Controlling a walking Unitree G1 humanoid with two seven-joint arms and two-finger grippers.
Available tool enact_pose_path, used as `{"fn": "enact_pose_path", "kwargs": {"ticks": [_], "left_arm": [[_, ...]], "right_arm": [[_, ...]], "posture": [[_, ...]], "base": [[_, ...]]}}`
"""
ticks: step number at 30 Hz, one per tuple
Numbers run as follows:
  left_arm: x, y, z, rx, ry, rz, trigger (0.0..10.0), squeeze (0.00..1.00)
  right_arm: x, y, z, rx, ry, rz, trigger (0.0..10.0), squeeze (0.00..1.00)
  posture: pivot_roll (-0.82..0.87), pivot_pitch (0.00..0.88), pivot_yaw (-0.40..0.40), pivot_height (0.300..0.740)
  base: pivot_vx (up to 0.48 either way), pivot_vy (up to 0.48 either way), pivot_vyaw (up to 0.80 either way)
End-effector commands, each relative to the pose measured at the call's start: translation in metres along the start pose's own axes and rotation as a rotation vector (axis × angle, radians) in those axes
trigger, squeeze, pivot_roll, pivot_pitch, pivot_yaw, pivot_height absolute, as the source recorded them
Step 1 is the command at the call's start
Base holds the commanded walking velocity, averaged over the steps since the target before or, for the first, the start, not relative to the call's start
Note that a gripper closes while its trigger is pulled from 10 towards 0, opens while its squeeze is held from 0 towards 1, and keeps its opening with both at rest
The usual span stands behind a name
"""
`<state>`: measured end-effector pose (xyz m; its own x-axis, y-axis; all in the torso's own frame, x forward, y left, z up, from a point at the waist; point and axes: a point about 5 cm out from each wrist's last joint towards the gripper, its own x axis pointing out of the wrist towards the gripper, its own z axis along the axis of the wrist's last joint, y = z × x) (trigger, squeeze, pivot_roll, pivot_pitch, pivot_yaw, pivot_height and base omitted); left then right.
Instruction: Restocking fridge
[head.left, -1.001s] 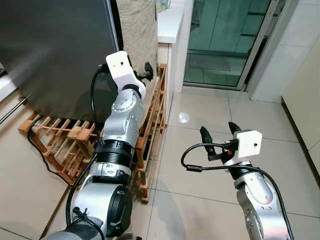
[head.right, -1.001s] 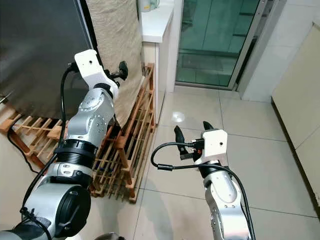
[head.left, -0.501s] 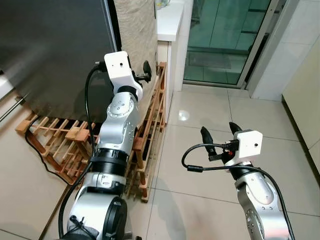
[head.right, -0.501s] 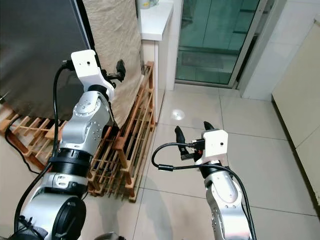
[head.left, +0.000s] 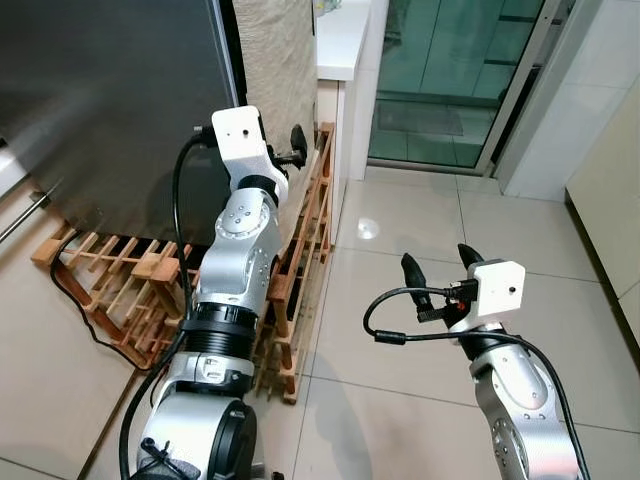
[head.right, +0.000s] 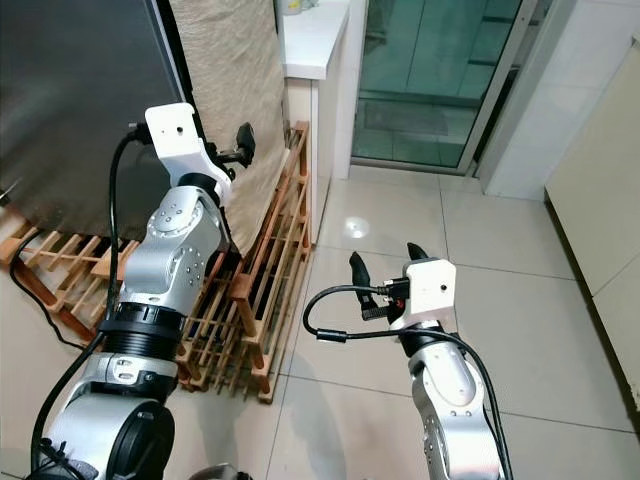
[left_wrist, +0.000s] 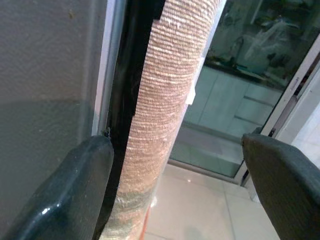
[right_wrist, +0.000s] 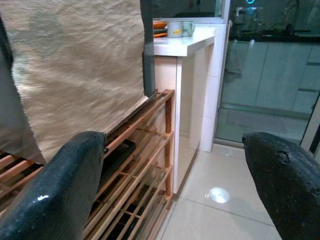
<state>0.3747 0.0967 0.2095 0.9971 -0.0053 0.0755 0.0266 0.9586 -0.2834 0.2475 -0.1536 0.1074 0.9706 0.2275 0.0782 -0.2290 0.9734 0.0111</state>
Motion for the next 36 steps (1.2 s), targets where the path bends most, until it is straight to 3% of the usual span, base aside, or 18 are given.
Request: {"fn": "enact_pose_path", "kwargs": {"ticks": [1,15,21,25,26,28,31,36], "left_arm": [[0.001,0.007,-0.007,0.014,0.038,0.025,10.0,0.0],[0.001,0.011,-0.008,0.109,-0.01,0.023,10.0,0.0],[0.005,0.01,-0.011,0.102,-0.006,0.034,10.0,0.0],[0.006,-0.008,-0.011,0.0,0.012,-0.059,10.0,0.0],[0.004,-0.02,-0.01,-0.034,0.013,-0.136,10.0,0.0],[0.002,-0.026,-0.01,-0.052,0.019,-0.183,10.0,0.0],[-0.005,-0.04,-0.009,-0.053,0.0,-0.277,10.0,0.0],[-0.008,-0.047,-0.005,-0.03,-0.034,-0.306,10.0,0.0]], "right_arm": [[-0.003,-0.003,0.002,-0.004,-0.009,-0.015,10.0,0.0],[-0.004,-0.003,0.002,-0.005,-0.006,-0.02,10.0,0.0],[-0.004,-0.003,0.002,-0.007,-0.006,-0.023,10.0,0.0],[-0.004,-0.004,0.003,-0.008,-0.007,-0.024,10.0,0.0],[-0.004,-0.004,0.003,-0.009,-0.007,-0.026,10.0,0.0],[-0.004,-0.004,0.003,-0.01,-0.008,-0.027,10.0,0.0],[-0.004,-0.004,0.003,-0.012,-0.007,-0.03,10.0,0.0],[-0.004,-0.004,0.003,-0.011,-0.006,-0.03,10.0,0.0]], "posture": [[-0.1,0.0,0.052,0.727],[-0.1,0.0,0.048,0.727],[-0.11,0.0,0.048,0.727],[-0.11,0.0,0.047,0.727],[-0.11,0.0,0.046,0.727],[-0.11,0.0,0.046,0.727],[-0.11,0.0,0.045,0.727],[-0.11,0.0,0.044,0.727]], "base": [[0.0,0.0,0.0],[0.0,0.0,0.0],[0.0,0.0,0.0],[0.0,0.0,0.0],[0.0,0.0,0.0],[0.0,0.0,0.0],[0.0,0.0,0.0],[0.0,0.0,0.0]]}}
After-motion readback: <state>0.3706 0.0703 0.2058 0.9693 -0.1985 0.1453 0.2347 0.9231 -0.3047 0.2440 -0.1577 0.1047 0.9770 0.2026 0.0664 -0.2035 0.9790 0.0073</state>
